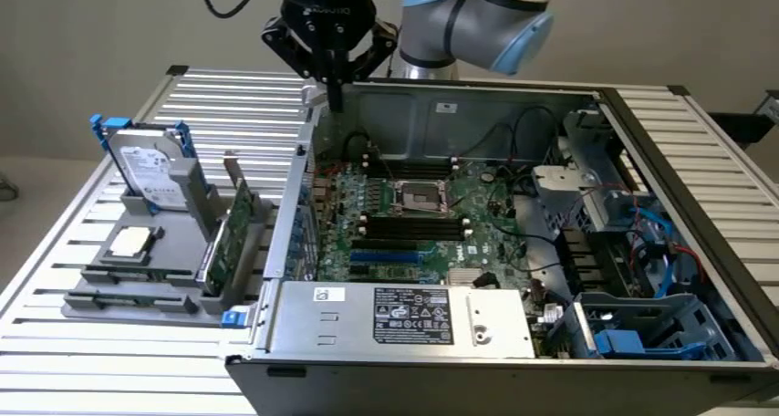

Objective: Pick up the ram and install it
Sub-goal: 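Reach for the ram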

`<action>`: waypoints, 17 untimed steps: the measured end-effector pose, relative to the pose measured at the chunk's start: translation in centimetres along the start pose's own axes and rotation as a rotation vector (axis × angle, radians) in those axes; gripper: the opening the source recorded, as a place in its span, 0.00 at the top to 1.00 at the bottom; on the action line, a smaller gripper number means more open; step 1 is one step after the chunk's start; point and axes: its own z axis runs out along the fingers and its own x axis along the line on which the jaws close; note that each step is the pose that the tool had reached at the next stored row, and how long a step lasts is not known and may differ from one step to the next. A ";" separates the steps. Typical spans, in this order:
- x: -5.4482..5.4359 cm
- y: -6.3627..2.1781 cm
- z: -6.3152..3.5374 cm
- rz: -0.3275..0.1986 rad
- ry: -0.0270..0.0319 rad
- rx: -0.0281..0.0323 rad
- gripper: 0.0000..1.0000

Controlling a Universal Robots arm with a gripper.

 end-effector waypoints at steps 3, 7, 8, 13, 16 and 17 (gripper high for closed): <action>1.4 -0.14 -0.01 0.000 0.0001 -0.0012 0.89; 3.2 -0.34 -0.01 0.000 0.0002 -0.0029 0.89; 3.6 -0.39 -0.02 0.000 0.0002 -0.0032 0.89; 5.9 -0.68 -0.02 0.000 0.0003 -0.0052 0.89; 7.2 -0.94 -0.03 0.000 0.0005 -0.0064 0.89; 7.7 -1.02 -0.03 0.000 0.0005 -0.0067 0.89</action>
